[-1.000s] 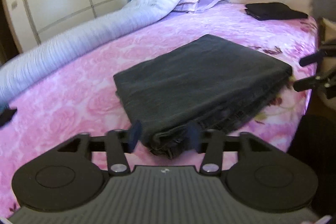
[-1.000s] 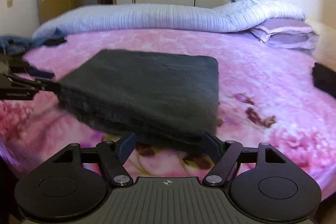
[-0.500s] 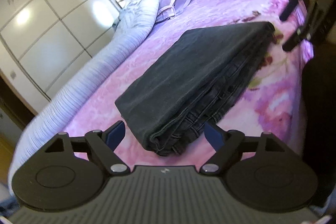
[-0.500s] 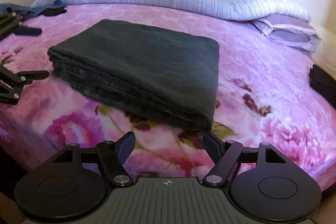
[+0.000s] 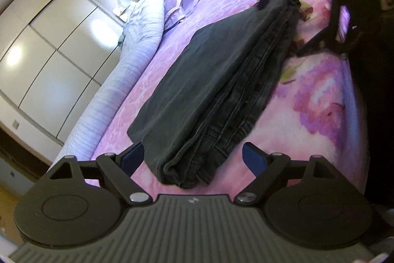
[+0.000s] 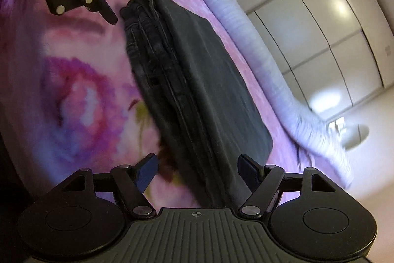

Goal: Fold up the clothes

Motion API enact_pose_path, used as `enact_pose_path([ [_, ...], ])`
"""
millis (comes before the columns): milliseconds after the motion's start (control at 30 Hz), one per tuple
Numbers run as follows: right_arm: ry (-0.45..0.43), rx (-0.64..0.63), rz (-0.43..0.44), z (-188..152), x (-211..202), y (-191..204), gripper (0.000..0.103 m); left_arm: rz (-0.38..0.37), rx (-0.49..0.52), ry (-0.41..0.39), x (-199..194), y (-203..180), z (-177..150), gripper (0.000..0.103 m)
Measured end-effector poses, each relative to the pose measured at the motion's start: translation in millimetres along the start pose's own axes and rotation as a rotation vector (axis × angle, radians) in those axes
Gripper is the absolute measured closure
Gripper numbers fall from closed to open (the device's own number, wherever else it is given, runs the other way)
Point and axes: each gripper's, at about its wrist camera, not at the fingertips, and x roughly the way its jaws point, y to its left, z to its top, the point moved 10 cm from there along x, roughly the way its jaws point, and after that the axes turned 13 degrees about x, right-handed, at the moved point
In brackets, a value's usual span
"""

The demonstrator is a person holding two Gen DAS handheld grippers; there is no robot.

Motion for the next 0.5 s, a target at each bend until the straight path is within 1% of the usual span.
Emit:
enact_pose_path([
  [100, 0.000, -0.022, 0.036, 5.8, 14.2, -8.6, 0.029, -0.013, 0.039, -0.017, 10.2, -4.0, 10.2, 0.014],
  [133, 0.002, -0.026, 0.051, 7.8, 18.8, -12.2, 0.032, -0.019, 0.056, -0.022, 14.3, -6.0, 14.2, 0.014],
  [167, 0.004, -0.029, 0.066, 9.7, 23.2, -15.7, 0.038, -0.023, 0.082, -0.027, 19.2, -9.1, 19.0, 0.014],
  [200, 0.006, -0.033, 0.081, 11.6, 27.7, -19.2, 0.064, -0.027, 0.108, -0.033, 24.1, -12.3, 23.7, 0.014],
  [233, 0.003, -0.037, 0.088, 14.1, 30.3, -22.9, 0.071, -0.027, 0.138, -0.037, 29.2, -15.4, 28.1, 0.014],
  [300, -0.019, -0.031, 0.082, 21.1, 26.2, -31.1, 0.075, -0.003, 0.203, -0.032, 40.8, -17.1, 33.5, 0.014],
  [367, -0.042, -0.005, 0.073, 25.6, 18.9, -40.3, 0.076, 0.022, 0.253, -0.021, 52.4, -15.4, 37.1, 0.013],
  [400, -0.054, 0.010, 0.067, 27.3, 15.0, -45.1, 0.076, 0.032, 0.260, -0.005, 58.6, -11.2, 36.7, 0.014],
  [433, -0.060, 0.017, 0.063, 27.2, 13.1, -46.5, 0.076, 0.036, 0.265, 0.016, 65.0, -7.4, 34.8, 0.021],
  [467, -0.060, 0.012, 0.061, 24.9, 13.8, -43.5, 0.076, 0.032, 0.272, 0.039, 71.8, -4.6, 31.8, 0.025],
  [500, -0.059, 0.007, 0.059, 22.7, 14.6, -40.6, 0.076, 0.018, 0.272, 0.055, 77.6, -2.9, 29.0, 0.033],
])
